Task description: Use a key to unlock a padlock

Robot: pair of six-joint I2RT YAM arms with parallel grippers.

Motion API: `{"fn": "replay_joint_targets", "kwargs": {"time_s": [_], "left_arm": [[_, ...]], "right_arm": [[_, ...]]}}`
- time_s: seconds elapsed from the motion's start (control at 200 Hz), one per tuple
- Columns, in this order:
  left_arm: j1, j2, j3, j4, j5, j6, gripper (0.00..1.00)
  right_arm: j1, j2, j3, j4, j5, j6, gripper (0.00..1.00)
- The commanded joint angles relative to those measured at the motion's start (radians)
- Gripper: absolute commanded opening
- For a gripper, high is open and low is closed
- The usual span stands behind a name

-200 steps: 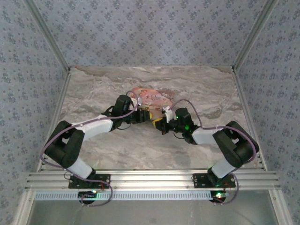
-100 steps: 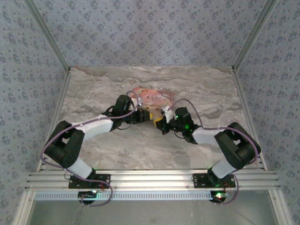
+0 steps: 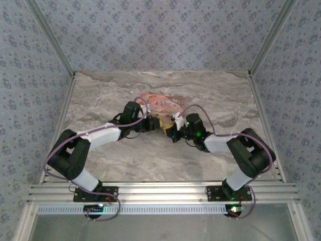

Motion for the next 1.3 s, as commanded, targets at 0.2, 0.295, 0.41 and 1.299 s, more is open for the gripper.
{"fn": "replay_joint_targets", "kwargs": {"time_s": [0.2,0.295,0.41,1.299], "left_arm": [[-0.038,-0.009,0.020,-0.008,0.180,-0.004,0.22],[-0.038,-0.008,0.020,-0.008,0.179,-0.003,0.22],[-0.038,-0.007,0.016,-0.010,0.178,-0.001,0.22],[0.075,-0.192,-0.070,-0.086,0.054,0.028,0.39]], "right_arm": [[-0.041,0.016,0.072,0.184,0.010,-0.006,0.00],[-0.051,0.032,0.084,0.190,-0.029,0.006,0.00],[-0.053,0.042,0.095,0.183,-0.054,0.005,0.00],[-0.030,0.095,0.015,0.176,-0.016,0.051,0.00]]}}
